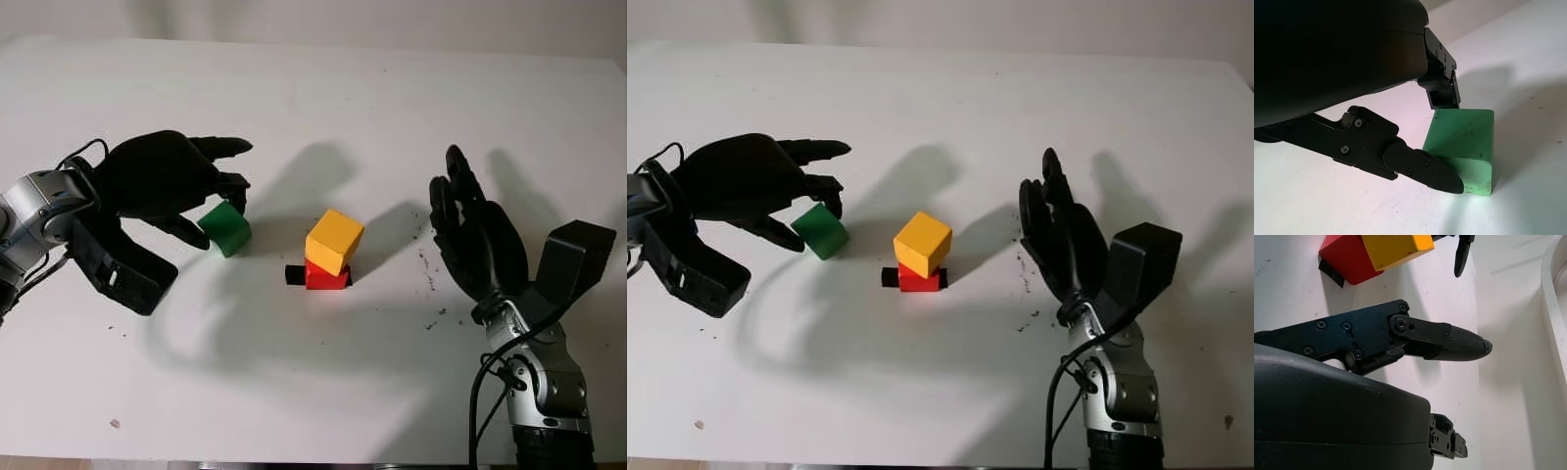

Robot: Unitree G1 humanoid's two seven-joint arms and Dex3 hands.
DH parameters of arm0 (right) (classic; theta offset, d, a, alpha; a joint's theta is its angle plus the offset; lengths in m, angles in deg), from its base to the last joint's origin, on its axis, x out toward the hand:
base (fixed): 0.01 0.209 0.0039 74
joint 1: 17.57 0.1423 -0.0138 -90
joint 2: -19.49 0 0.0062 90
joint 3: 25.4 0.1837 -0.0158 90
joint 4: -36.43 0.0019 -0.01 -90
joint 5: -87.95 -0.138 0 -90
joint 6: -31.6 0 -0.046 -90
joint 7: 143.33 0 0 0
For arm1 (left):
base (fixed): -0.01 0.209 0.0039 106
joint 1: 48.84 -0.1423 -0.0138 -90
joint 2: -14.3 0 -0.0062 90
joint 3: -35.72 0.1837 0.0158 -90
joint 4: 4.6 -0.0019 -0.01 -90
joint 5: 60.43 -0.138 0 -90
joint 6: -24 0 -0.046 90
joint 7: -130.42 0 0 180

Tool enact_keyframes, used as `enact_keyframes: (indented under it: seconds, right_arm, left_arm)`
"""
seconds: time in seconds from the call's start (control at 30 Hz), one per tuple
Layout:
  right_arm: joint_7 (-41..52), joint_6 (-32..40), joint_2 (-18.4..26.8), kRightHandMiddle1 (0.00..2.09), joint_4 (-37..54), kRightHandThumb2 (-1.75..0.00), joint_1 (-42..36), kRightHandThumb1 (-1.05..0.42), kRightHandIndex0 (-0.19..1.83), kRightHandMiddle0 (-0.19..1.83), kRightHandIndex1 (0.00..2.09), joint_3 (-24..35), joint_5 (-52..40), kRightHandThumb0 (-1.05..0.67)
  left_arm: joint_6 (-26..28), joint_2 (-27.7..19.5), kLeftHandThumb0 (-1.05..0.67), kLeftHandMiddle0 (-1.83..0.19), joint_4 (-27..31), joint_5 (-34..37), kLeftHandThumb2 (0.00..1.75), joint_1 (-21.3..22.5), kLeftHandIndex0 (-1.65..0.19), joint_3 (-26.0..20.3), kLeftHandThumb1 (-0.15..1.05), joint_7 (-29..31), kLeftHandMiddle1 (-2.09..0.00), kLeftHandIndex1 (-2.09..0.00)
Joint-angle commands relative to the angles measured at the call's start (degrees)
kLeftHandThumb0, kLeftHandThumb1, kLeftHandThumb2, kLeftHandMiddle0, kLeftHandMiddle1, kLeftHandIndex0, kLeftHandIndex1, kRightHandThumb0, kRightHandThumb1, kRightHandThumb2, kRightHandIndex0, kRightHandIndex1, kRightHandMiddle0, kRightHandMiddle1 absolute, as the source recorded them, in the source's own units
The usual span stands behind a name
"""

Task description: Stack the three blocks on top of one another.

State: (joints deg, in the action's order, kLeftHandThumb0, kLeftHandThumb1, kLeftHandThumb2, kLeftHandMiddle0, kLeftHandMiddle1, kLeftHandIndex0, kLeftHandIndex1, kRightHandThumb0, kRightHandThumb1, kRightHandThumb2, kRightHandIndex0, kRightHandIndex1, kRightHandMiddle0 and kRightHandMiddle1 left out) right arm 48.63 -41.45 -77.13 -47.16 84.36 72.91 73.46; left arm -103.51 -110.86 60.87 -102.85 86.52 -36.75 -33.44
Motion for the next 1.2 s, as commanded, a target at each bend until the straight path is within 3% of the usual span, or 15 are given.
enact_keyframes:
  seconds: [0.0, 0.37, 0.63, 0.93, 1.17]
  right_arm:
    - [0.2, -0.8, 0.3, 0.00, 0.3, -0.58, -0.3, -1.05, -0.19, -0.19, 0.00, 0.2, -0.1, -0.63]
    - [0.3, -0.4, 0.4, 0.00, -0.3, -0.57, 0.5, -1.05, -0.19, -0.19, 0.00, 0.3, -0.1, -0.64]
    - [0.3, -0.1, 0.3, 0.00, -0.2, -0.55, 0.6, -1.05, -0.19, -0.19, 0.00, 0.2, -0.1, -0.63]
    - [-0.1, 0.8, 0.0, 0.00, -0.3, -0.51, 1.0, -1.05, -0.19, -0.19, 0.00, 0.3, -0.5, -0.63]
    - [-0.4, 0.4, -0.1, 0.00, -0.6, -0.51, 1.2, -1.05, -0.19, -0.19, 0.00, 0.0, -0.2, -0.62]
  left_arm:
    - [1.2, 1.0, -0.42, -0.16, 0.0, 3.0, 0.05, -0.9, -0.41, -1.1, 1.01, 1.9, -0.06, -1.14]
    - [17.7, 5.1, -0.41, -0.18, 7.2, 26.0, 0.06, -2.6, -0.33, -8.7, 1.04, 18.1, -0.06, -1.32]
    - [30.5, 6.3, -0.44, -0.16, 14.1, 36.1, 0.11, -3.1, -0.27, -12.9, 1.05, 25.1, -0.05, -1.52]
    - [37.9, 6.3, -0.44, -0.12, 19.1, 39.3, 0.11, -3.3, -0.23, -15.2, 1.05, 26.5, -0.04, -1.58]
    - [45.8, 5.7, -0.40, -0.18, 27.0, 37.0, 0.06, 2.2, -0.30, -13.6, 1.03, 28.1, -0.06, -1.53]
